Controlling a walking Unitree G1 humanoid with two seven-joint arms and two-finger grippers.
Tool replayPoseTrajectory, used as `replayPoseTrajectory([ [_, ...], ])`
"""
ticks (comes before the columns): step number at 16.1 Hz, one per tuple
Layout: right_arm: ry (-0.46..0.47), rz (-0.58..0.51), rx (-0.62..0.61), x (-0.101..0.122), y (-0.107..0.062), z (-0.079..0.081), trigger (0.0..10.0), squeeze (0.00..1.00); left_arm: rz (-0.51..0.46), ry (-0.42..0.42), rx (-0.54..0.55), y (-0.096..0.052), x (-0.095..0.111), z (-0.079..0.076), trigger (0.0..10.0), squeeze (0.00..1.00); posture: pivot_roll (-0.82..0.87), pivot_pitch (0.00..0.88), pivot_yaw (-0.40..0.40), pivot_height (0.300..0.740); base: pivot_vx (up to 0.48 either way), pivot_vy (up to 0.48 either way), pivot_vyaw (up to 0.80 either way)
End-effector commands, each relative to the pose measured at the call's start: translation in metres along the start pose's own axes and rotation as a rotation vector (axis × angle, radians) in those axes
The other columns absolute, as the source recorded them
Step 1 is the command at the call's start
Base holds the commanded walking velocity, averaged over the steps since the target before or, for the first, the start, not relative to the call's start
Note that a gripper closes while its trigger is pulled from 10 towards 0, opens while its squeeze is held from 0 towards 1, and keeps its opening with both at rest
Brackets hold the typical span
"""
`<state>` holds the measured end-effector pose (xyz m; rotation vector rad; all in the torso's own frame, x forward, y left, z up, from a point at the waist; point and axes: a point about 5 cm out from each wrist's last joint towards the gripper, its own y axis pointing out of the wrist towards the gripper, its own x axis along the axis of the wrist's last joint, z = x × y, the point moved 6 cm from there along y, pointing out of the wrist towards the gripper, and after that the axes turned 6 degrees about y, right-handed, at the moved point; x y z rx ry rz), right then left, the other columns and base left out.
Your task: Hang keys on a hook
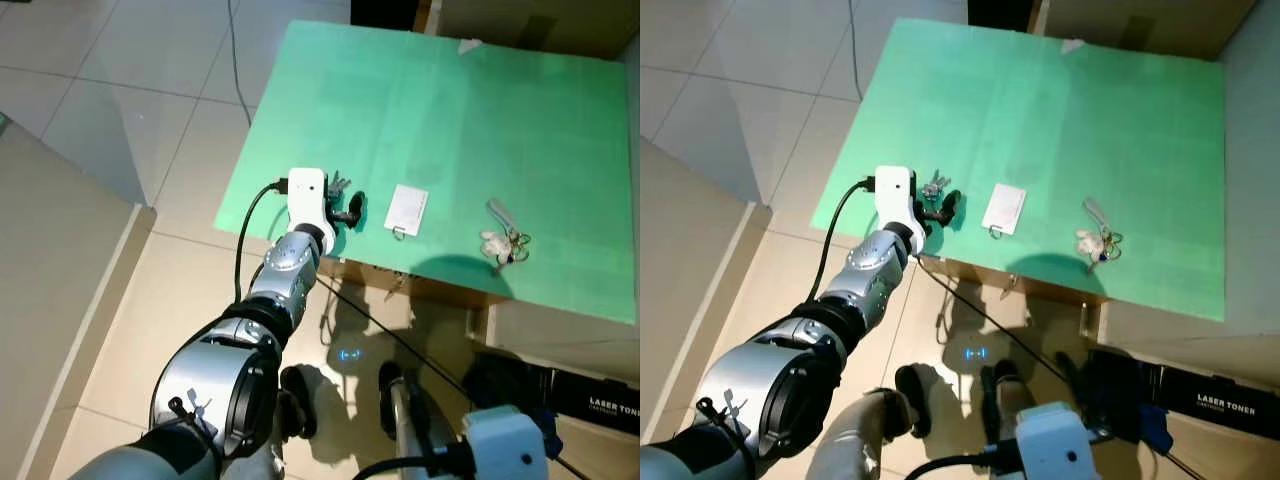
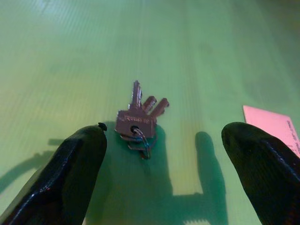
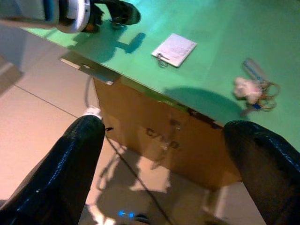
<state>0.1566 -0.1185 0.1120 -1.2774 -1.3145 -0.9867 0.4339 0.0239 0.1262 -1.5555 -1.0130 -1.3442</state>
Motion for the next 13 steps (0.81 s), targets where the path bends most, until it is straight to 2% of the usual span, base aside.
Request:
replayPoseTrajectory([
  [1,-0.052,0.013,-0.046,-0.004,-0.005,-0.010,10.0,1.00,0.038,0.004,-0.001,-0.003,-0.013,-0.004,10.0,0.00,-0.38,0.412,0.139,0.740,0.000,0.000,0.00],
  [3,-0.054,0.015,-0.047,-0.005,-0.005,-0.011,10.0,1.00,0.038,0.005,-0.001,-0.003,-0.013,-0.004,10.0,0.00,-0.38,0.412,0.139,0.740,0.000,0.000,0.00],
  [4,-0.045,0.031,-0.046,-0.009,-0.007,-0.012,10.0,1.00,0.046,0.016,0.009,-0.003,-0.015,-0.002,0.0,0.00,-0.38,0.407,0.143,0.740,0.000,0.000,0.00],
  [8,-0.017,0.065,-0.055,-0.019,-0.011,-0.016,10.0,1.00,0.080,0.040,0.034,-0.006,-0.023,0.004,0.0,0.00,-0.37,0.406,0.135,0.740,0.000,0.000,0.00],
  [13,0.015,0.070,-0.023,-0.020,-0.006,-0.013,10.0,1.00,0.096,0.039,0.067,-0.008,-0.029,0.010,0.0,0.00,-0.37,0.403,0.131,0.740,0.000,0.000,0.00],
])
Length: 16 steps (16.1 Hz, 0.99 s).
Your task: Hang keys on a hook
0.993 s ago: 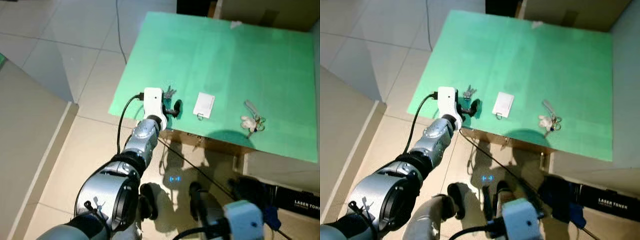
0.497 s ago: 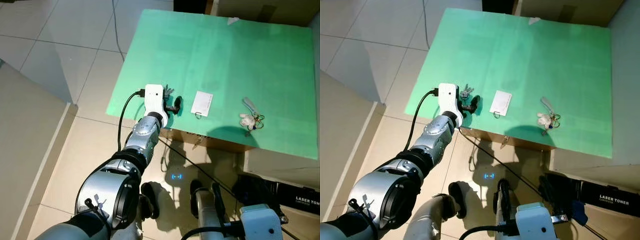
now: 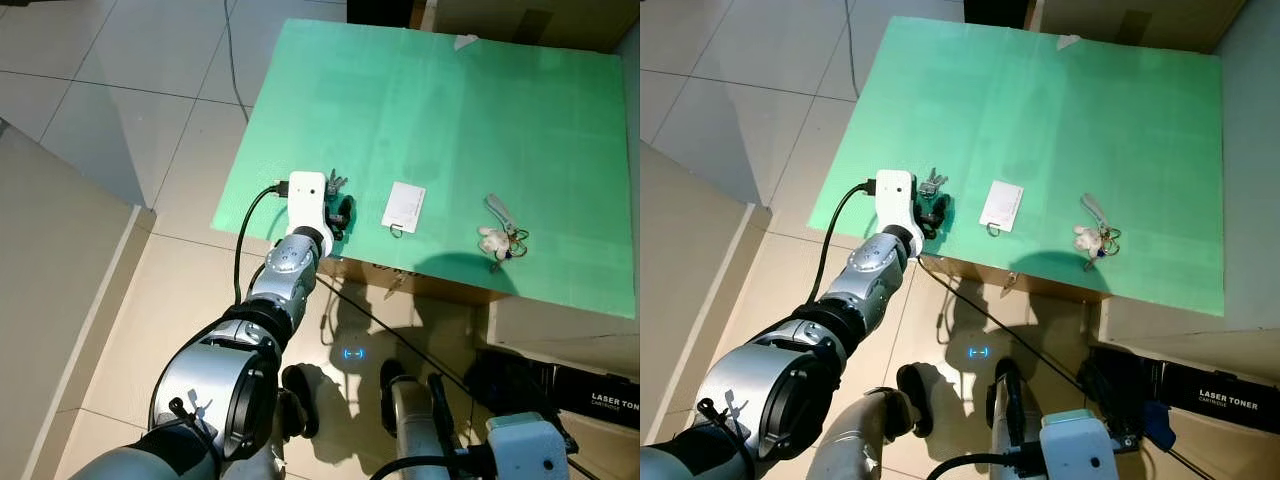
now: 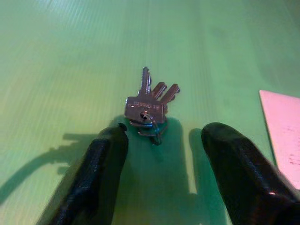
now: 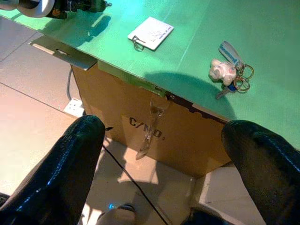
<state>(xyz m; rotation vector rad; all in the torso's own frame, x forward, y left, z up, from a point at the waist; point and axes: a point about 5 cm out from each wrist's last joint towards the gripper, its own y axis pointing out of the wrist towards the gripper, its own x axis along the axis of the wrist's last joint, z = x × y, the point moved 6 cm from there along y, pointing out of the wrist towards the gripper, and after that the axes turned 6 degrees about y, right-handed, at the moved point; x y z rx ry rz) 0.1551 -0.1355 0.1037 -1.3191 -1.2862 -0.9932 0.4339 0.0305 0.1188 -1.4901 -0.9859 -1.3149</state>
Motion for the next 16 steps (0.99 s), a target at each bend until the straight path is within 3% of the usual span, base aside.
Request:
replayPoseTrajectory([
  [1,0.024,0.047,0.031,-0.009,-0.003,0.005,10.0,1.00,0.067,-0.004,0.012,-0.006,-0.023,0.002,0.0,0.00,-0.37,0.403,0.131,0.740,0.000,0.000,0.00],
  [3,0.017,0.036,0.115,-0.008,0.004,0.016,10.0,1.00,0.077,-0.007,0.012,-0.007,-0.027,0.001,0.0,0.00,-0.36,0.403,0.130,0.740,0.000,0.000,0.00],
  [7,0.020,0.014,0.158,-0.006,0.022,0.011,10.0,1.00,0.080,-0.015,0.007,-0.007,-0.028,-0.002,0.0,0.00,-0.35,0.395,0.118,0.740,0.000,0.000,0.00],
  [16,0.048,0.035,0.167,-0.007,0.016,0.024,10.0,1.00,0.067,-0.031,-0.008,-0.003,-0.019,-0.014,0.0,0.00,-0.37,0.392,0.120,0.740,0.000,0.000,0.00],
])
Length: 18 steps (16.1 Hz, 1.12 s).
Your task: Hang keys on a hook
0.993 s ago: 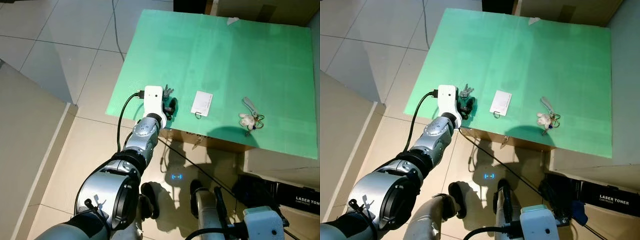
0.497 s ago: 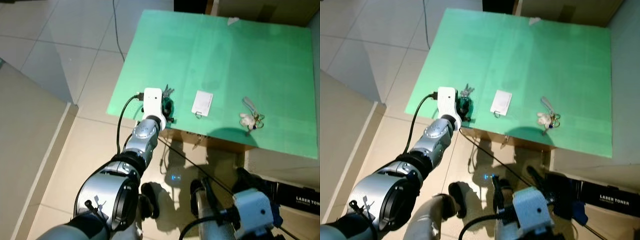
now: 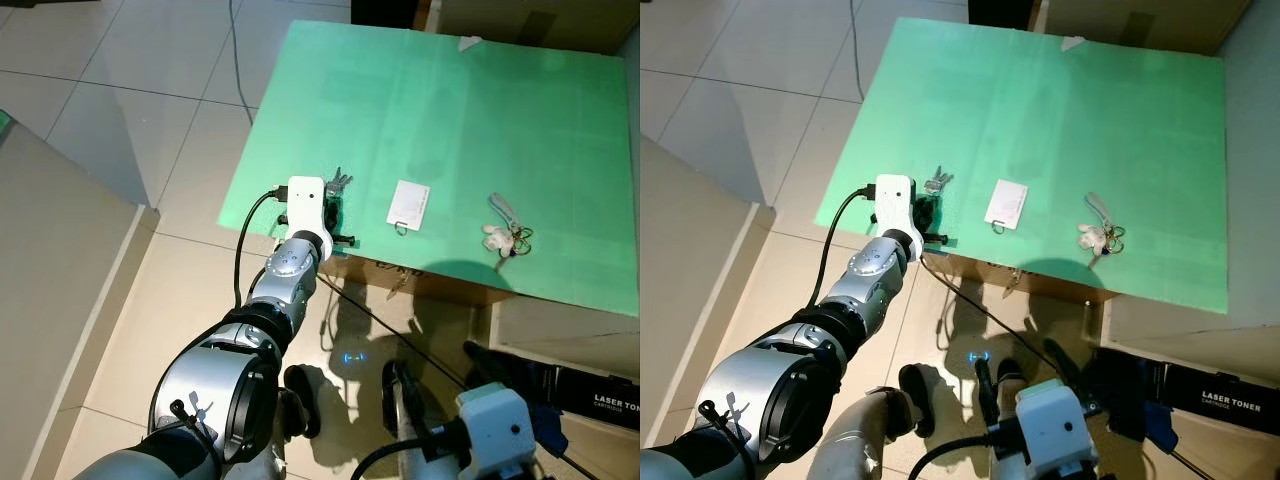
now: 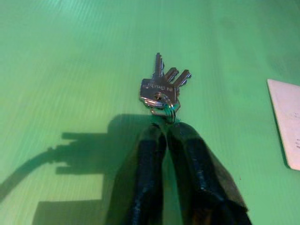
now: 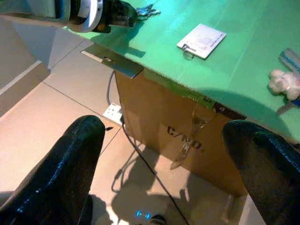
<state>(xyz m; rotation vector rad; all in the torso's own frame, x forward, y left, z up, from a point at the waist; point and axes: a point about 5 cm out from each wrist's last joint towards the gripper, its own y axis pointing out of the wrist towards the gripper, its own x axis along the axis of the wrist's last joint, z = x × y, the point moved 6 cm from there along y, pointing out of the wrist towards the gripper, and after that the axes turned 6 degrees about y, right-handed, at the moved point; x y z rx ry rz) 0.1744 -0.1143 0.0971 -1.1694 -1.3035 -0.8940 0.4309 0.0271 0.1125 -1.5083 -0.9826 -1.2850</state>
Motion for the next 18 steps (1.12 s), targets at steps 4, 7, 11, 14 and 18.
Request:
replayPoseTrajectory([
  [4,0.014,0.043,-0.004,-0.007,-0.006,0.006,10.0,1.00,0.020,-0.056,-0.013,0.000,-0.004,-0.013,0.0,0.00,-0.38,0.397,0.125,0.740,0.000,0.000,0.00],
  [7,0.019,0.044,-0.014,-0.008,-0.007,0.006,10.0,1.00,-0.083,-0.079,0.022,0.004,0.025,0.008,0.0,0.00,-0.36,0.394,0.133,0.740,0.000,0.000,0.00],
  [11,0.024,0.052,-0.012,-0.011,-0.007,0.007,10.0,1.00,-0.184,-0.026,-0.006,0.005,0.051,0.010,10.0,0.00,-0.34,0.397,0.126,0.740,0.000,0.000,0.00],
  [14,0.021,0.036,-0.001,-0.007,-0.004,0.008,10.0,1.00,-0.101,0.085,0.024,0.006,0.036,0.007,10.0,1.00,-0.35,0.399,0.124,0.740,0.000,0.000,0.00],
  [18,0.024,0.026,-0.007,-0.004,-0.006,0.007,10.0,1.00,-0.038,0.063,-0.001,0.006,0.023,0.006,10.0,1.00,-0.35,0.401,0.129,0.740,0.000,0.000,0.00],
])
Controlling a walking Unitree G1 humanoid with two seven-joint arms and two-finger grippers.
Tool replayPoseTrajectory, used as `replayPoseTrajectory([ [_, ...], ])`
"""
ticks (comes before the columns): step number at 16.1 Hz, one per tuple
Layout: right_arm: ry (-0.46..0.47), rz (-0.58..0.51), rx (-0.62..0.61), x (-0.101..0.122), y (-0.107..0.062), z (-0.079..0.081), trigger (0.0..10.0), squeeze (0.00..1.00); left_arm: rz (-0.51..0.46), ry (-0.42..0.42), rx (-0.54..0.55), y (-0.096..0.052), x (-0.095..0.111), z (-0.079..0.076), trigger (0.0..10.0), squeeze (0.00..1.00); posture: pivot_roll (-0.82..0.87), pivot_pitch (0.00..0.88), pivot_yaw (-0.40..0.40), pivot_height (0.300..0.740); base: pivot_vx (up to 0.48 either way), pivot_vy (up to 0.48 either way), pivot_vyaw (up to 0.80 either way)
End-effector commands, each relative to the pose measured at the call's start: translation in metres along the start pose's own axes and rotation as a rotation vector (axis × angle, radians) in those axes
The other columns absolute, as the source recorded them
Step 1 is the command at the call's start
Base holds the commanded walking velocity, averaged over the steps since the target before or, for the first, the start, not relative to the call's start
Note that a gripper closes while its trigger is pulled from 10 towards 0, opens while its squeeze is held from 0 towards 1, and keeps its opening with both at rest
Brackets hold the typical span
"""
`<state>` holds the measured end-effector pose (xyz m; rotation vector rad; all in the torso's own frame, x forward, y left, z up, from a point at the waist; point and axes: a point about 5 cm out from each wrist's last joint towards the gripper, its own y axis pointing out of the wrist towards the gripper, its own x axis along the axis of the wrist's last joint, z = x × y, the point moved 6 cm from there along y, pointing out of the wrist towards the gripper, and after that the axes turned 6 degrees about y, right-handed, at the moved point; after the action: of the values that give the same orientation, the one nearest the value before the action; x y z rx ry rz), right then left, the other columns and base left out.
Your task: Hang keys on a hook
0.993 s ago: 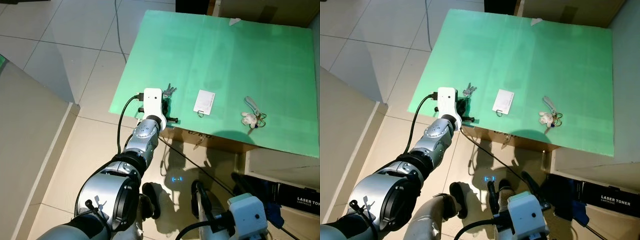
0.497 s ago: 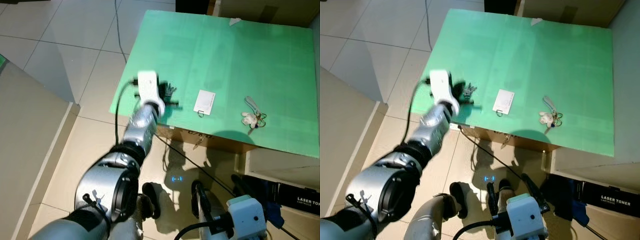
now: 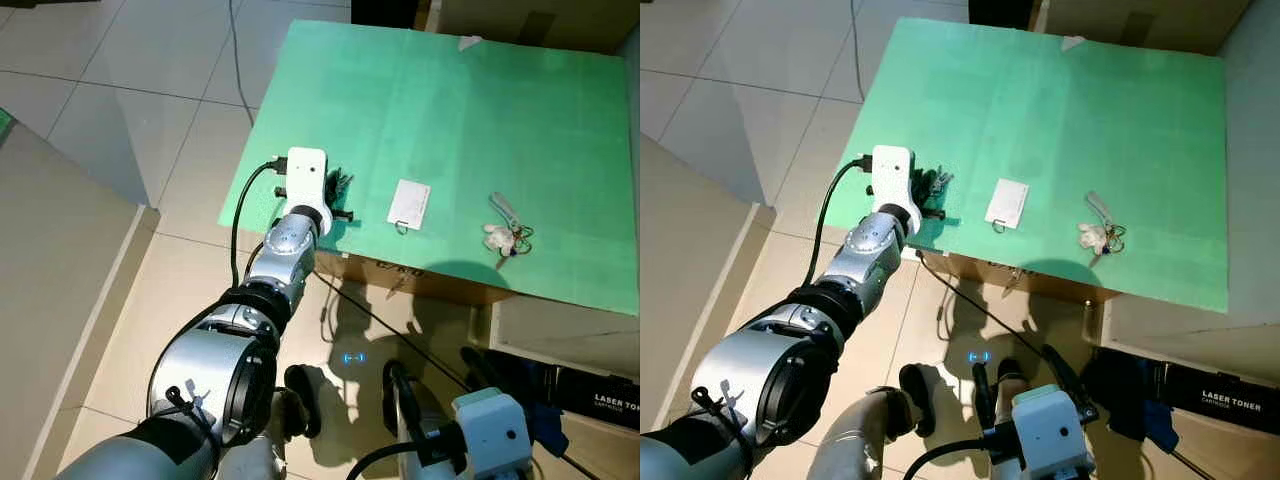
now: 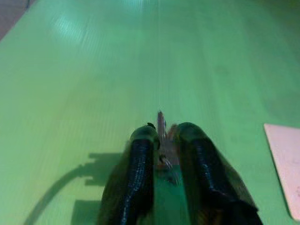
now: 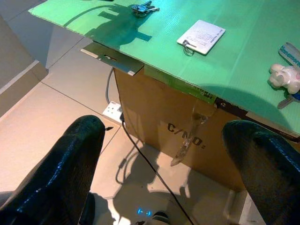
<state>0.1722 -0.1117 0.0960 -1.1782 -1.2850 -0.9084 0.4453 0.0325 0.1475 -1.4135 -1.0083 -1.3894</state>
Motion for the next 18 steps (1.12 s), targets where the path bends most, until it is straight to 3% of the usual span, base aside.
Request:
replayPoseTrajectory([
  [1,0.011,0.021,0.009,-0.003,-0.005,0.004,10.0,1.00,0.052,-0.023,-0.015,-0.003,-0.015,-0.004,10.0,1.00,-0.35,0.402,0.131,0.740,0.000,0.000,0.00],
  [7,0.017,0.020,0.014,-0.001,-0.008,0.009,10.0,1.00,0.114,-0.021,-0.044,-0.008,-0.034,-0.016,10.0,1.00,-0.36,0.416,0.132,0.740,0.000,0.000,0.00],
  [12,0.022,0.035,0.031,0.000,-0.015,0.016,10.0,1.00,0.139,-0.003,-0.012,-0.008,-0.037,-0.007,10.0,1.00,-0.38,0.432,0.130,0.740,0.000,0.000,0.00],
  [13,0.023,0.039,0.030,-0.001,-0.017,0.017,10.0,1.00,0.143,-0.013,-0.018,-0.008,-0.038,-0.008,10.0,0.09,-0.38,0.432,0.130,0.740,0.000,0.000,0.00],
  [14,0.022,0.041,0.028,-0.001,-0.017,0.017,10.0,1.00,0.146,-0.018,-0.017,-0.008,-0.038,-0.009,10.0,0.00,-0.38,0.433,0.131,0.740,0.000,0.000,0.00],
  [18,0.024,0.043,0.022,0.000,-0.019,0.018,10.0,1.00,0.177,-0.057,-0.002,-0.011,-0.047,-0.010,10.0,0.00,-0.38,0.442,0.133,0.740,0.000,0.000,0.00],
])
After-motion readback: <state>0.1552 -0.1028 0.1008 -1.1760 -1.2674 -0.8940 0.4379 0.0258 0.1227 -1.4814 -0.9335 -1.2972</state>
